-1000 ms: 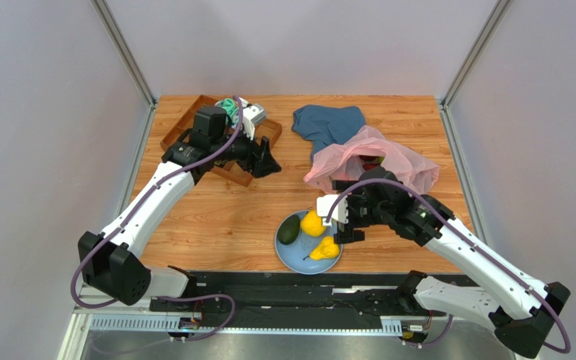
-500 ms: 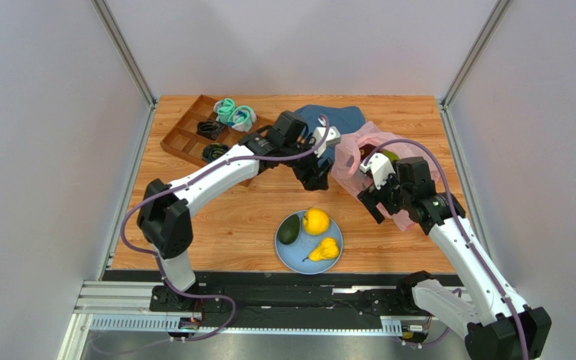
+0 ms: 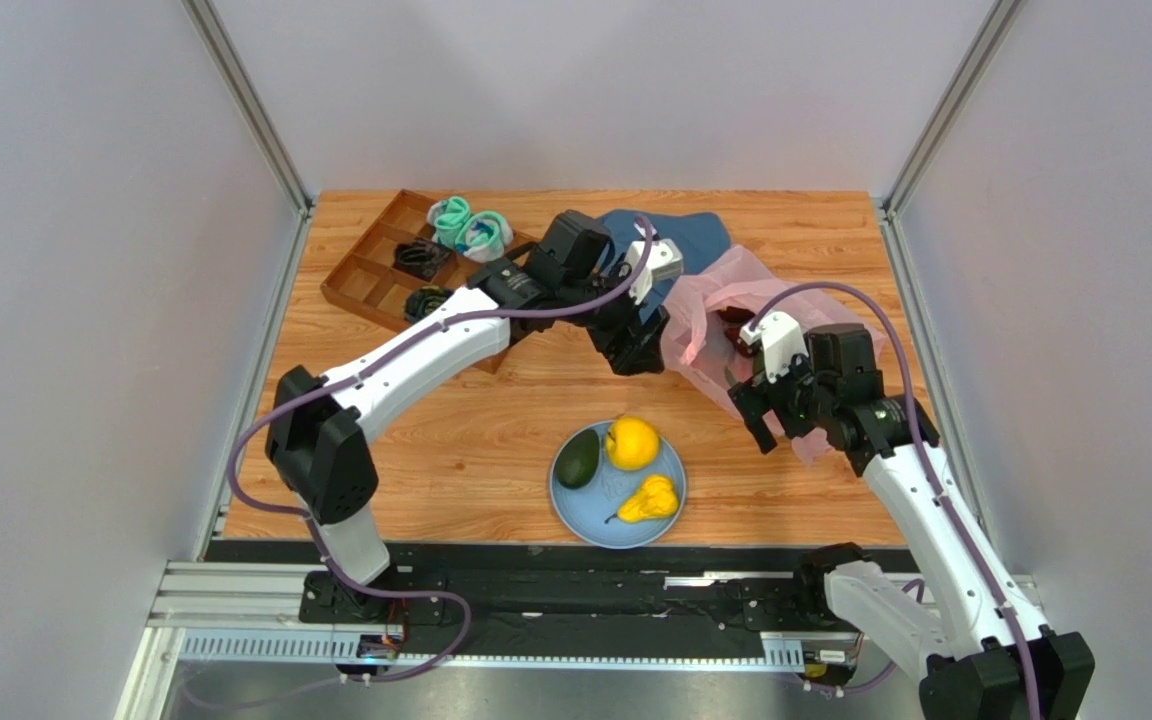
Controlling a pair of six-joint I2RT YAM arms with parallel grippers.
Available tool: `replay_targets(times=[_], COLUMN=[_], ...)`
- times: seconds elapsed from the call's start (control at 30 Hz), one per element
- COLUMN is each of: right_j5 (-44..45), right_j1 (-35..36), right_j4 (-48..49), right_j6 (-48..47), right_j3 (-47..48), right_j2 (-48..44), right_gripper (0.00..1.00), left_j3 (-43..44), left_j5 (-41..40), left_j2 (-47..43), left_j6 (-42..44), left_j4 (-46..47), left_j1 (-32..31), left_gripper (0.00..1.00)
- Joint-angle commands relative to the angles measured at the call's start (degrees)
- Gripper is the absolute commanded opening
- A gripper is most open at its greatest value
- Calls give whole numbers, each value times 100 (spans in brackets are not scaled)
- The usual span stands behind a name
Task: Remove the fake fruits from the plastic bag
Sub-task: Adjust the plastic bag at the center of the board.
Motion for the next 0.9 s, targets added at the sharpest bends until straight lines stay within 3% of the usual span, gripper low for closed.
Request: replay_targets(times=[0.0,0.2,0.37,0.5,0.53,0.63,0.67,0.7,0.87], right_j5=[-165,-183,-227,-201,-183,220,535,590,275], right_j1=[-71,-159,-247,-335,-361,-414,-449,-528,-1170], right_j4=[-36,122,227,333,359,727,1033,1184,1712], right_j6=[330,646,796,981,1024,1112,1234,1270,1587], right_j3=[338,373,391,320,251,57,57,83,906], right_j2=[-123,-27,61,114,192,368,595,728,2044], right_gripper=[95,96,97,99,100,100,100,100,97], left_j3=[-66,241,698,1128,1294,1646,1726,1779,2131], left_j5=[956,1519,650,-166,-281,-774,-862,-1159,-1038], left_j2=[-688,-539,57,550,638,946,1016,1034,772], left_j6=[-343,-475,-370,-379,-344,-46,173,201,131], left_j4=[219,316,272,333,316,185,123,123,123], left_j1=[-13,-163,-575,-778,-813,-813,-796,-778,-357], left_gripper=[93,93,92,83,79,42,5,0,0])
